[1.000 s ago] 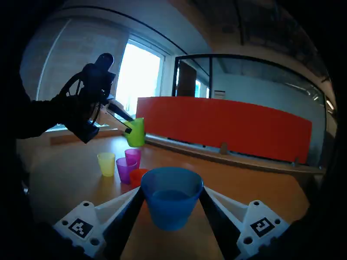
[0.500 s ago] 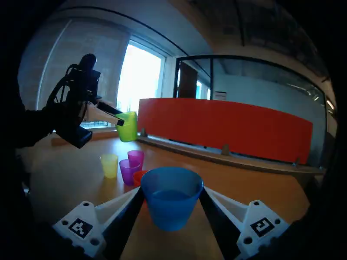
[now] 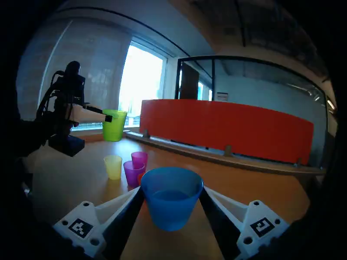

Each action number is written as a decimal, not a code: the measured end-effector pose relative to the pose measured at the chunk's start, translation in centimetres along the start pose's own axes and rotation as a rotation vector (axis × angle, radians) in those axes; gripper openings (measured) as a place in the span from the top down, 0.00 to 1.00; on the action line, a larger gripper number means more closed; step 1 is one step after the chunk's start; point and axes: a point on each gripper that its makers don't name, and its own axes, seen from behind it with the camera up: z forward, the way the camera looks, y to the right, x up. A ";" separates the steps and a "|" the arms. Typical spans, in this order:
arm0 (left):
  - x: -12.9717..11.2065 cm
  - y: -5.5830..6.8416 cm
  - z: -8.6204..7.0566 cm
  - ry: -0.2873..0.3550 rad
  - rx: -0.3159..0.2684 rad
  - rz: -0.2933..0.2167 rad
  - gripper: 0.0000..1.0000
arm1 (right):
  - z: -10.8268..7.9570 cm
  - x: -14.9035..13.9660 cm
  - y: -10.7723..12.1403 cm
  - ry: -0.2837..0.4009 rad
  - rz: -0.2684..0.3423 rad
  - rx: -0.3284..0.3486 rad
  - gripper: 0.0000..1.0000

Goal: Pour water

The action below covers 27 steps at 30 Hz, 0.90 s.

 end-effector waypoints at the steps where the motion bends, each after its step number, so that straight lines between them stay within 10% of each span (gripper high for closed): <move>1: -0.1 0.2 -0.2 0.006 0.001 -0.006 0.12 | 0.0 0.0 -0.1 0.000 -0.002 0.001 0.10; 27: -6.5 3.9 -3.1 -0.061 -0.016 0.022 0.13 | 0.0 0.0 -2.1 -0.007 -0.034 0.039 0.10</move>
